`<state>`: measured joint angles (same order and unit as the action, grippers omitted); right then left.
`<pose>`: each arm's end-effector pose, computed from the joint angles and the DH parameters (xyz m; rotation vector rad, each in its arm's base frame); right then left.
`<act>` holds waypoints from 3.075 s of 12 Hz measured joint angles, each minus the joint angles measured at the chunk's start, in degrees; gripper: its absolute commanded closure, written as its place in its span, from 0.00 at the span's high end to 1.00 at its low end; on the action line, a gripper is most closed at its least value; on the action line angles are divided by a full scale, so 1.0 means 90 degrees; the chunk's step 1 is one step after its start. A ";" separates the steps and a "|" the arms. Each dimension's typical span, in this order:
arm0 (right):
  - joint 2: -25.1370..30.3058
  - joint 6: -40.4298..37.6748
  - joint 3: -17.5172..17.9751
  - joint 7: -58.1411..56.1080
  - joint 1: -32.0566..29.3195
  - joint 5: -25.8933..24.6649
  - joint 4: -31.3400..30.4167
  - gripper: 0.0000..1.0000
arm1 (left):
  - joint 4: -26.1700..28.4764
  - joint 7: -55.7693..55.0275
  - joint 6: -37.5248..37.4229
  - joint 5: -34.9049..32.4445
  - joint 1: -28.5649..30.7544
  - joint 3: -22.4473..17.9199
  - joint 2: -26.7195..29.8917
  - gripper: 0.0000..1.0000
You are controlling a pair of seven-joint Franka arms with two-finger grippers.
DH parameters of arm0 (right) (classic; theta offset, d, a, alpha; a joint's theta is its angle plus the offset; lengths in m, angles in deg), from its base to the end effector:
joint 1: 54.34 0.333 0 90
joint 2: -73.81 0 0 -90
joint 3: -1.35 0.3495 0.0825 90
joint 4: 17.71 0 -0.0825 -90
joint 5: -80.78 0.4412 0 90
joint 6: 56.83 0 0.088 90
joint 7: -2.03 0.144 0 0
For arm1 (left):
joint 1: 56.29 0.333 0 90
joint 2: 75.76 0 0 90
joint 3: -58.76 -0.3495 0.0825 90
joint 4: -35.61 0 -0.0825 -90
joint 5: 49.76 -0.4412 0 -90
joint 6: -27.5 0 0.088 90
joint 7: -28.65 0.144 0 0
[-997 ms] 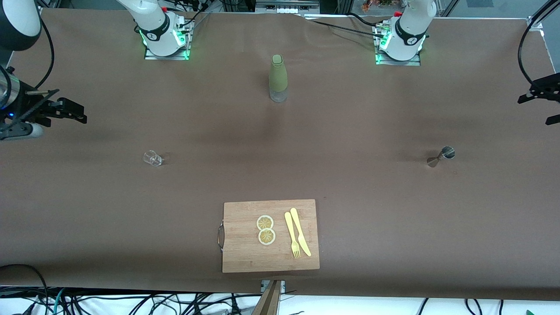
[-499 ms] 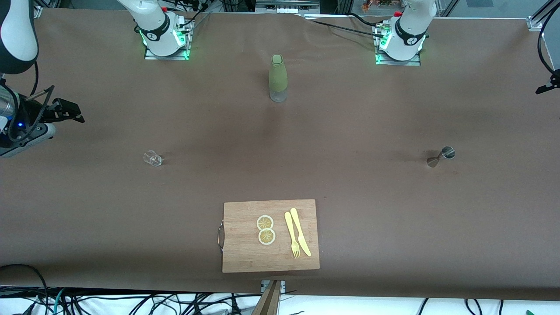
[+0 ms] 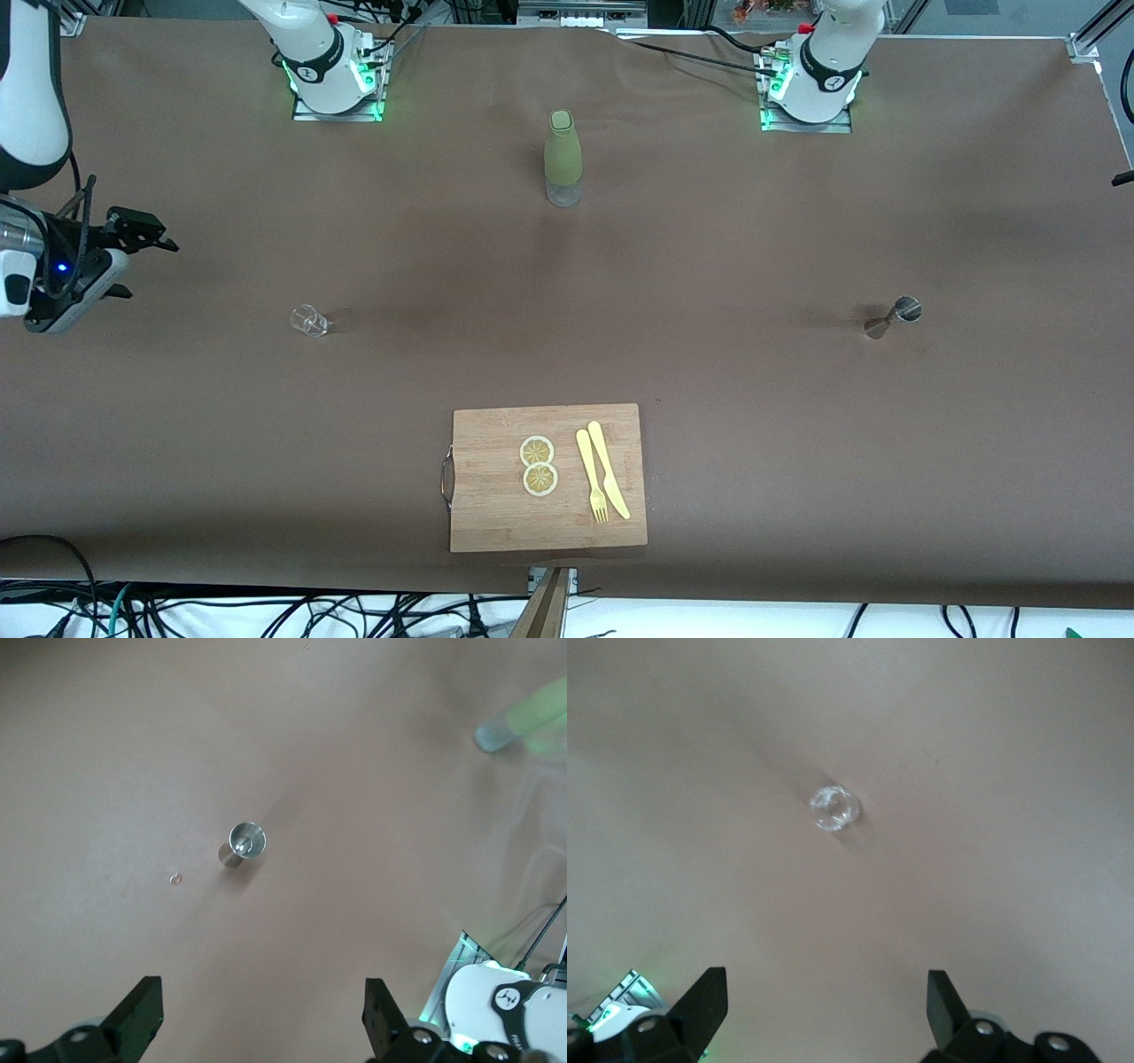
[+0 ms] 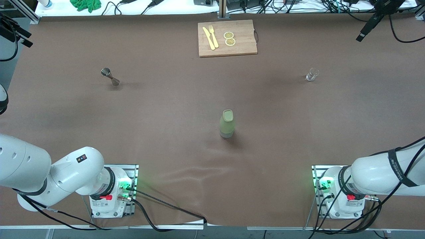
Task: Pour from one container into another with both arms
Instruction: 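Lower the right gripper toward the beaker while the left gripper approaches the jigger, then close the right gripper on the beaker while the left gripper grips the jigger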
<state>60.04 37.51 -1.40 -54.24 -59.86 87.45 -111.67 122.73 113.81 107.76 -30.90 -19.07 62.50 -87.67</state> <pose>0.6569 -0.0773 0.4374 -2.6833 -1.1588 0.2088 0.5598 0.3135 0.5148 2.4118 -1.1724 0.1785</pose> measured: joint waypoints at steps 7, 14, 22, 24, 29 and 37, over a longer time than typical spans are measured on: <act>-0.1039 0.0090 -0.0009 -0.2521 -0.0767 0.1812 0.0039 1.00 | 0.0032 0.1773 -0.0195 0.1081 0.0609 0.0001 -0.1095 1.00; -0.2481 0.0091 -0.0012 -0.5497 -0.1336 0.3490 0.0306 1.00 | 0.0059 0.3322 -0.0244 0.1849 0.0772 0.0010 -0.2399 1.00; -0.3690 -0.0025 -0.0005 -0.8353 -0.1565 0.4708 0.0441 1.00 | 0.0041 0.4700 -0.0236 0.2612 0.0536 0.0129 -0.3650 0.98; -0.3792 -0.0025 0.0032 -0.8829 -0.1558 0.4739 0.0452 1.00 | 0.0040 0.5034 -0.0176 0.2826 0.0373 0.0132 -0.3896 0.98; -0.4015 -0.0022 0.0145 -0.9172 -0.1341 0.4740 0.0463 1.00 | 0.0015 0.5716 0.0060 0.2959 0.0296 0.0129 -0.4295 0.98; -0.4189 -0.0058 0.0185 -0.9251 -0.1137 0.4744 0.0464 1.00 | -0.0002 0.6345 0.0428 0.3323 0.0181 0.0132 -0.4810 0.98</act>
<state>22.34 36.99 0.27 -137.49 -70.09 130.14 -107.50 122.71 170.92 111.61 -0.99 -17.44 63.69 -130.96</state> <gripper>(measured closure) 0.000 0.018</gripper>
